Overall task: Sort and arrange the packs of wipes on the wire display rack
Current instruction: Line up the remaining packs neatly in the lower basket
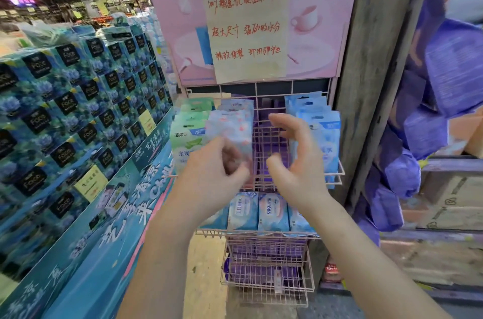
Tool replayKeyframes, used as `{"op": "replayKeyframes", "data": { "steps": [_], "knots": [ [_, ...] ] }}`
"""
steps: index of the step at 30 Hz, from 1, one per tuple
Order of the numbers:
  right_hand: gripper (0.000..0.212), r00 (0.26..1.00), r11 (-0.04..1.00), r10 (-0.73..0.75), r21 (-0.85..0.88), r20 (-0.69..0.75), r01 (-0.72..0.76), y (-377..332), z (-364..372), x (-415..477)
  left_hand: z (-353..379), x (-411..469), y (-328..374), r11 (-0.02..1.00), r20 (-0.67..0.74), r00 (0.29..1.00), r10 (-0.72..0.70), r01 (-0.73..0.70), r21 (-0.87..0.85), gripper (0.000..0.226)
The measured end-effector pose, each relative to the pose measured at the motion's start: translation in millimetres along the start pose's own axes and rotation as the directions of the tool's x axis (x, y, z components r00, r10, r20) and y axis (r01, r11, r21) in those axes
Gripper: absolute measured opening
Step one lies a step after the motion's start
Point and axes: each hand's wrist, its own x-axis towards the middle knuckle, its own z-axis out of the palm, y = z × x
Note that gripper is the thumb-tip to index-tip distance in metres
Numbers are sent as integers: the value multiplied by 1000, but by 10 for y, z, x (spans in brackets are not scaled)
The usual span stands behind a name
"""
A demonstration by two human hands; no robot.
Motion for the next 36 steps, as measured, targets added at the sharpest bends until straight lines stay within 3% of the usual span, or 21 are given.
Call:
{"op": "replayKeyframes", "data": {
  "steps": [2,4,7,11,13,18,24,31,36],
  "knots": [
    [71,976,985,162,-75,147,-153,38,191,72,22,111,-157,998,-134,989,-60,57,-27,20],
    [85,892,922,385,-146,237,-359,52,336,202,94,252,-278,993,-222,970,-98,83,-78,27],
    [77,751,798,600,-138,276,-586,104,440,437,179,414,-398,975,-313,939,-140,76,-207,35],
    [87,624,713,643,-49,443,-700,278,570,664,236,508,-553,975,-364,921,-137,60,-215,42],
    [92,603,696,620,2,502,-718,343,640,699,258,537,-639,987,-343,935,-92,41,-153,31],
    [79,625,662,649,84,432,-745,440,694,694,229,540,-737,989,-300,954,-14,-30,-142,19],
    [108,591,711,624,-56,512,-701,513,685,651,163,521,-774,970,-252,967,-20,-42,-239,22],
    [98,795,825,528,42,299,-564,341,530,605,173,532,-682,938,-322,942,96,-194,-288,29],
    [97,860,870,426,135,282,-475,204,255,742,221,585,-508,892,-411,885,218,-352,-284,39]
  ]
}}
